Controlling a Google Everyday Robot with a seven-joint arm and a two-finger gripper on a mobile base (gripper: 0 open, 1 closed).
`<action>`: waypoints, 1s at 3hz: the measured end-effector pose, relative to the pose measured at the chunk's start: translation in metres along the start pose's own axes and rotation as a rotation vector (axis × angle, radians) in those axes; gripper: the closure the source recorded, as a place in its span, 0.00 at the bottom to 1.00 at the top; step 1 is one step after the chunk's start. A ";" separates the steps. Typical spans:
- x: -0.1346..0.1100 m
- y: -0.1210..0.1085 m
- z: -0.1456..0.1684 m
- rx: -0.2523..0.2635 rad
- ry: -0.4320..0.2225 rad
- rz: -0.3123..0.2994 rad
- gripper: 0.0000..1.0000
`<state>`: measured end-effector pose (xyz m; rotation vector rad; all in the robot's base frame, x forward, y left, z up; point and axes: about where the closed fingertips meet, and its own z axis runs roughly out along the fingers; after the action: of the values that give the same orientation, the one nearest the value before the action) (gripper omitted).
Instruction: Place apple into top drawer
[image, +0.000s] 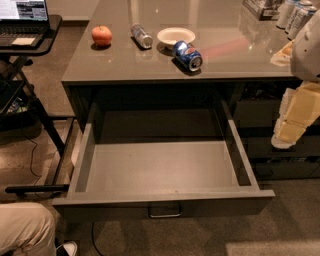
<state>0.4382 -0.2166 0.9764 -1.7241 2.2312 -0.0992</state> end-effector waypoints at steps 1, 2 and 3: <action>0.000 0.000 0.000 0.000 0.000 0.000 0.00; -0.004 -0.003 -0.004 0.014 -0.017 0.002 0.00; -0.024 -0.016 -0.016 0.058 -0.110 0.026 0.00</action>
Offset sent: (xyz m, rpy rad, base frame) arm 0.0046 0.0034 0.0065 0.0315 -0.0186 -0.0001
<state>0.4535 -0.2004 1.0002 -1.6299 2.1497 -0.0616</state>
